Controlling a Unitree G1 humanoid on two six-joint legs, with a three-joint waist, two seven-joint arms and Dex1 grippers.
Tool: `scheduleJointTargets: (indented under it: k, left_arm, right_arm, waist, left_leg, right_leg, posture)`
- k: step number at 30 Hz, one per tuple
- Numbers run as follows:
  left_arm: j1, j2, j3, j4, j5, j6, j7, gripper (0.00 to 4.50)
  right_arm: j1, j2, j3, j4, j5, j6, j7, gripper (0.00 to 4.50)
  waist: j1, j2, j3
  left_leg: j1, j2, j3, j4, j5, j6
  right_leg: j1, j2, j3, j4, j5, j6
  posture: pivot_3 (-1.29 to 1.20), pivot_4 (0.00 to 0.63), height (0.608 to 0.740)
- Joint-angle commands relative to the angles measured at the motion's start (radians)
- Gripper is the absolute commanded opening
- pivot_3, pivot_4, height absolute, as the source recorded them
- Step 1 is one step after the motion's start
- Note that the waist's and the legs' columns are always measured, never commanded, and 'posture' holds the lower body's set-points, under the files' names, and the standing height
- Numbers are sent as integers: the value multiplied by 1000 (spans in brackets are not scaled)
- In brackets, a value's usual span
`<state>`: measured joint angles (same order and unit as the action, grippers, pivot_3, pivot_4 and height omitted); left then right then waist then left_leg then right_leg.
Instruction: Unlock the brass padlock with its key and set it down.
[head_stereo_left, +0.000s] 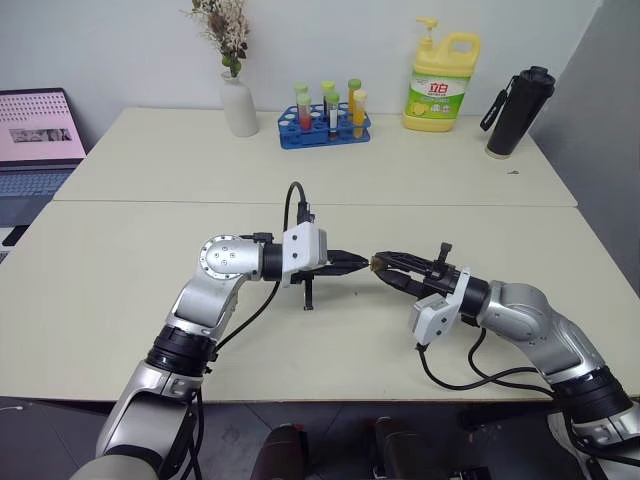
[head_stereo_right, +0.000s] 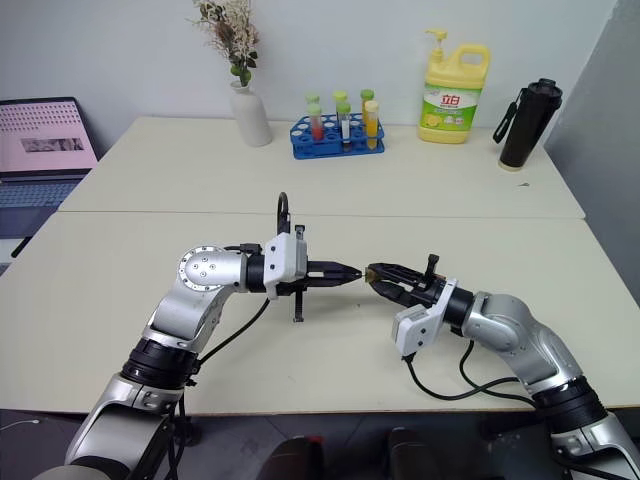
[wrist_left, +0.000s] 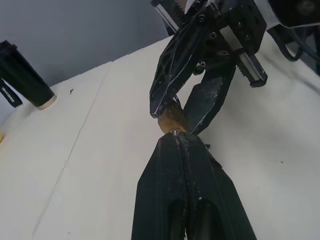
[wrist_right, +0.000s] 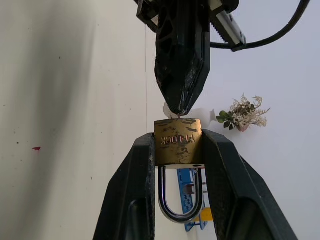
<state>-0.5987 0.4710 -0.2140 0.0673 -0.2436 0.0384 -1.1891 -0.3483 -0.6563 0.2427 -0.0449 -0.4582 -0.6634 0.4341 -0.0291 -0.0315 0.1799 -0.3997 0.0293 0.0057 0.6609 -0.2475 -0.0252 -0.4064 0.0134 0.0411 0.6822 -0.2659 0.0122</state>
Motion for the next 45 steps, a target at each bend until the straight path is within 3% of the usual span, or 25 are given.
scheduleJointTargets:
  k: [1,3,12,20,33,43,45]
  left_arm:
    - [-25,-5,17,-62,-61,130,16,184]
    - [-36,2,26,-76,-95,220,15,626]
    - [-62,62,97,-152,-317,706,43,3456]
    - [-86,3,83,-153,-307,760,138,3490]
    - [-99,-5,36,-127,-268,723,135,3490]
    - [-104,-21,26,-107,-249,695,139,293]
    - [-106,-26,27,-104,-247,694,142,92]
  right_arm:
    - [-24,8,-32,-40,20,-7,-18,933]
    - [-26,8,-31,-38,19,-7,-18,933]
    - [-29,8,-29,-32,20,-6,-13,933]
    - [-43,11,-20,-23,23,-26,-12,933]
    - [-35,12,-21,-32,20,-40,-13,933]
    - [-33,12,-17,-31,15,-50,-14,933]
    - [-33,11,-17,-31,15,-52,-14,933]
  waist:
    - [0,0,0]
    - [0,0,0]
    - [-1,0,0]
    - [0,0,0]
    - [0,0,0]
    - [0,0,0]
    - [0,0,0]
  left_leg:
    - [0,0,0,0,0,0]
    - [0,0,0,0,0,0]
    - [0,0,-1,0,0,0]
    - [0,0,-1,0,0,0]
    - [0,0,-1,0,0,0]
    - [0,0,-1,0,0,0]
    - [0,0,-1,0,0,0]
  right_leg:
    - [0,0,0,0,0,0]
    - [0,0,0,0,0,0]
    - [0,1,0,0,0,0]
    - [0,0,0,0,0,0]
    - [0,0,0,0,0,0]
    - [0,0,0,0,0,0]
    - [0,0,0,0,0,0]
  posture:
    - [0,150,740]
    - [0,150,740]
    - [0,150,740]
    - [0,150,740]
    - [0,150,740]
    - [0,150,740]
    - [0,150,740]
